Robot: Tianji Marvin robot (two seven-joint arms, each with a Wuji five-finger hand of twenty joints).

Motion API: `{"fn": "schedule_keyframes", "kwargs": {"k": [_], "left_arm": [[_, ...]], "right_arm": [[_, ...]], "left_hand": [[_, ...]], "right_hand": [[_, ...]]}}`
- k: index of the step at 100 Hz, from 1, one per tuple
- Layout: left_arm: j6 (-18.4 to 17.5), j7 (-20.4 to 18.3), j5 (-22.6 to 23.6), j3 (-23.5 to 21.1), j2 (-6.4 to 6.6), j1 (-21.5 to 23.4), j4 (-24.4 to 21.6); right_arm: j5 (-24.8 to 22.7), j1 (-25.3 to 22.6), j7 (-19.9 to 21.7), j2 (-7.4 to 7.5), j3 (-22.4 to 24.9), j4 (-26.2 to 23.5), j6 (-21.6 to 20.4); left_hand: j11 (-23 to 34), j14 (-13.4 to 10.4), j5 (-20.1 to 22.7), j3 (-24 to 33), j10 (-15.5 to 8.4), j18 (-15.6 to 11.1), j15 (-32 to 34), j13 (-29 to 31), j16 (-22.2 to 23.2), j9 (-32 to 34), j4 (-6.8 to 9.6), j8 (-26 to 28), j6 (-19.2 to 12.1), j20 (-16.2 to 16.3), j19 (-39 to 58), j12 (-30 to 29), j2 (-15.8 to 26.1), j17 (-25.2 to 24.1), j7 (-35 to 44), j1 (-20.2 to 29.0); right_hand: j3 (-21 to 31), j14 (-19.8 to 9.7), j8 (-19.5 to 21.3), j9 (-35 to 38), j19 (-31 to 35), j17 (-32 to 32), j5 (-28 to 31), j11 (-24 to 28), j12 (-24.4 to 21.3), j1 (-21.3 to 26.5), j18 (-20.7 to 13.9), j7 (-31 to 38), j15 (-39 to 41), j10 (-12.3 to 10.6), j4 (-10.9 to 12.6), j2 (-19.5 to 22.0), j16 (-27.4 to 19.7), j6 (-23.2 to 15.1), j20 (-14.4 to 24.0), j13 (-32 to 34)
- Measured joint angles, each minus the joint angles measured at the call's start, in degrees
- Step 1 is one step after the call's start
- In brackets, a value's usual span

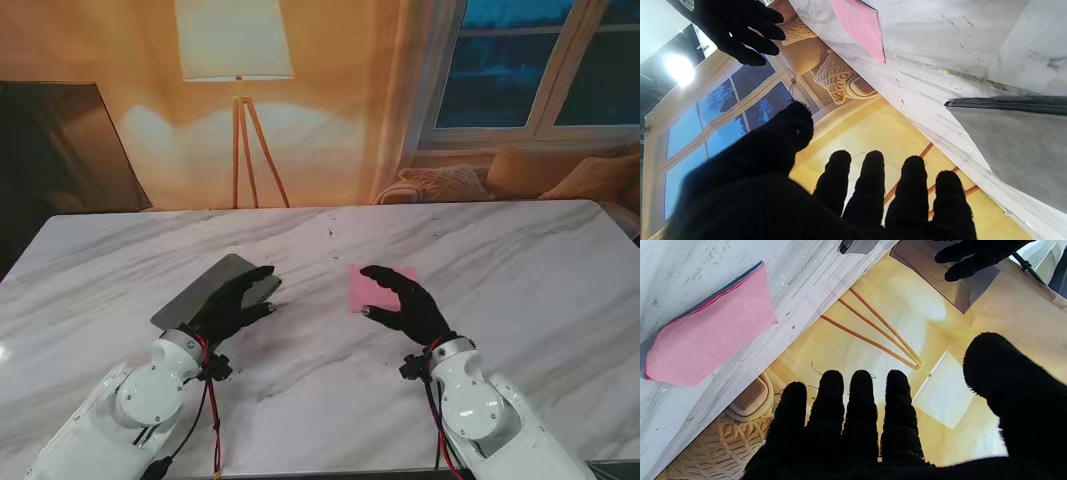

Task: Collect documents into a storage pouch

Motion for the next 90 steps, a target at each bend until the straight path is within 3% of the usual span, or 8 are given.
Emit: {"fn": "schedule_keyframes", "kwargs": {"k": [40, 71, 80, 90], "left_arm": [[1.05, 0.93, -0.94, 0.36, -0.31, -0.12, 0.15], [5.79, 1.23, 5.49, -0.37, -0.3, 0.15, -0.97], [7.01, -0.23, 7.18, -1.2, -0.04, 0.26, -1.52], [8.6, -4.77, 8.43, -2.58, 0.58, 0.22, -2.17]], "right_arm": [[-0.93, -0.97, 0.59, 0.06, 1.27, -1.42, 0.6], [-0.3, -0.77, 0.53, 0.07, 1.27, -1.1, 0.58], [-0.3, -0.77, 0.65, 0.07, 1.23, -1.07, 0.58], [-0.21, -0.74, 0.76, 0.08, 1.16, -0.99, 0.59]], "left_hand": [[0.19, 0.11, 0.0, -0.61, 0.0, 0.37, 0.69, 0.0, 0.0, 0.0, 0.0, -0.01, 0.0, 1.74, 0.0, -0.01, 0.0, 0.0, 0.0, -0.01], [2.15, 2.38, 0.0, -3.38, 2.23, 3.26, 2.86, 0.0, 3.85, 0.0, 0.0, 0.3, 0.0, 6.16, 0.28, 3.5, 0.0, -0.02, 0.57, -0.4], [2.15, 2.41, 0.0, -4.14, 2.28, 3.35, 2.87, -0.01, 3.96, 0.0, -0.34, 0.31, 0.0, 6.84, 0.68, 3.85, 0.0, -0.28, 0.57, -0.92], [0.09, 2.41, -0.09, -5.84, 2.32, 3.41, 2.16, -2.48, 4.1, -2.47, -0.4, 0.31, 0.0, 6.94, 0.68, 3.95, -0.61, -1.35, -0.01, -1.52]], "right_hand": [[-0.13, 0.0, 0.0, -0.59, 0.02, 0.0, -0.01, 0.17, 0.0, 0.0, 0.22, 0.0, 0.0, 0.1, 0.0, 0.03, 0.0, 0.7, 0.45, 0.0], [-0.71, 0.0, 0.0, -0.59, 0.03, 0.0, -0.01, 0.17, 0.0, 0.0, 0.33, 0.0, 0.0, 0.1, 0.0, 0.04, -0.01, 0.71, 1.05, 0.0], [-0.71, 0.0, 0.0, -0.59, 0.03, 0.0, -0.01, 0.2, 0.0, 0.0, 0.85, 0.0, 0.0, 0.1, 0.0, 0.05, -0.01, 0.71, 1.12, 0.0], [-0.71, 0.0, 0.0, -0.59, 0.04, 0.0, -0.01, 0.21, 0.0, 0.0, 0.88, 0.0, 0.0, 0.1, 0.0, 0.06, -0.01, 0.72, 1.19, 0.0]]}}
